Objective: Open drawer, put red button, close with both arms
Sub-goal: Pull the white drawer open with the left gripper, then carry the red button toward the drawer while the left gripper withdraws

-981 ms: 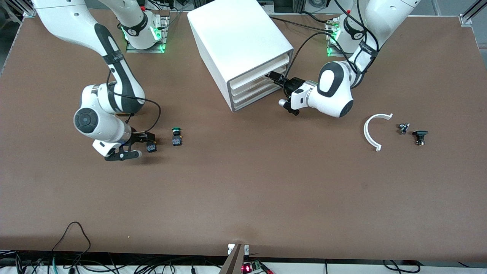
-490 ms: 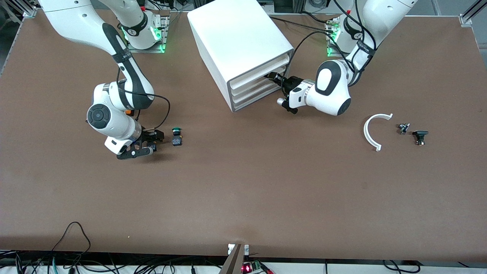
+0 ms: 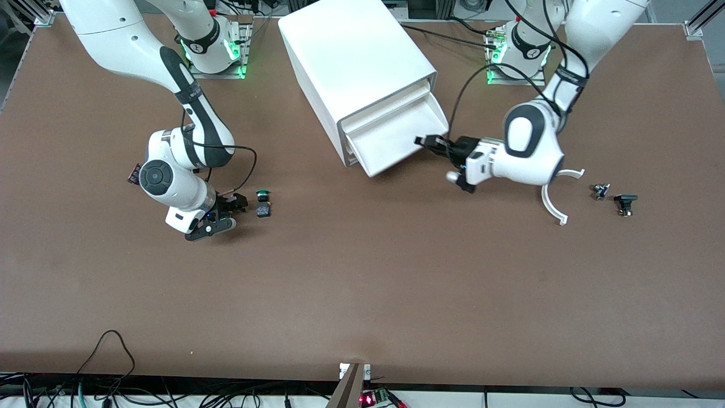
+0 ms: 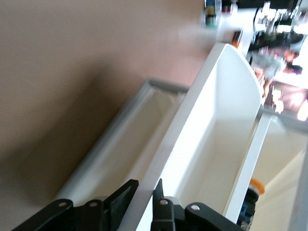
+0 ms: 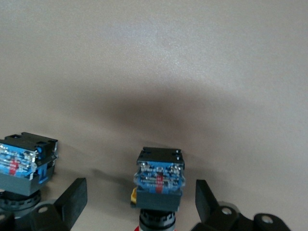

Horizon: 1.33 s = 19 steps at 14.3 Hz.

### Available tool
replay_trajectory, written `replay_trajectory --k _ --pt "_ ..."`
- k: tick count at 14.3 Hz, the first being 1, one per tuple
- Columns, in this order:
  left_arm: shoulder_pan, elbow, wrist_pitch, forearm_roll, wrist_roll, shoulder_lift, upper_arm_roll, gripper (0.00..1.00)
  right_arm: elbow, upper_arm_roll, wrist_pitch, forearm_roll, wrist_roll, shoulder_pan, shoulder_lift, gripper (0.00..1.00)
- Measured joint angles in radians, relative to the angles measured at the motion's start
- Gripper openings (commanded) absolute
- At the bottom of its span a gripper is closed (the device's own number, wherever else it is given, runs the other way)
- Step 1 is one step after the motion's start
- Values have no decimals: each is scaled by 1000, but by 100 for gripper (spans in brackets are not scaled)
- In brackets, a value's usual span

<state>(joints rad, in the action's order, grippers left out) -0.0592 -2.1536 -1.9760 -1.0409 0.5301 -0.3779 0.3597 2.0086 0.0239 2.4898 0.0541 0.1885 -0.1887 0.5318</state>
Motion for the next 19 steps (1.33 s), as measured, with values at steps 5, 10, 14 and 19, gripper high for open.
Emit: replay_trajectory --k 5,10,14,19 --pt "-23 28 -52 0 -11 6 -32 100 0 0 9 0 30 0 13 51" --pt "-87 37 -142 2 -11 72 -49 100 -1 -2 8 -2 32 3 8 32" --pt "-185 58 -146 41 -11 182 -126 100 -25 3 8 -2 36 3 -11 32" --pt "-223 173 -81 445 -28 301 -144 100 -150 84 -128 -1 48 1 -111 32"
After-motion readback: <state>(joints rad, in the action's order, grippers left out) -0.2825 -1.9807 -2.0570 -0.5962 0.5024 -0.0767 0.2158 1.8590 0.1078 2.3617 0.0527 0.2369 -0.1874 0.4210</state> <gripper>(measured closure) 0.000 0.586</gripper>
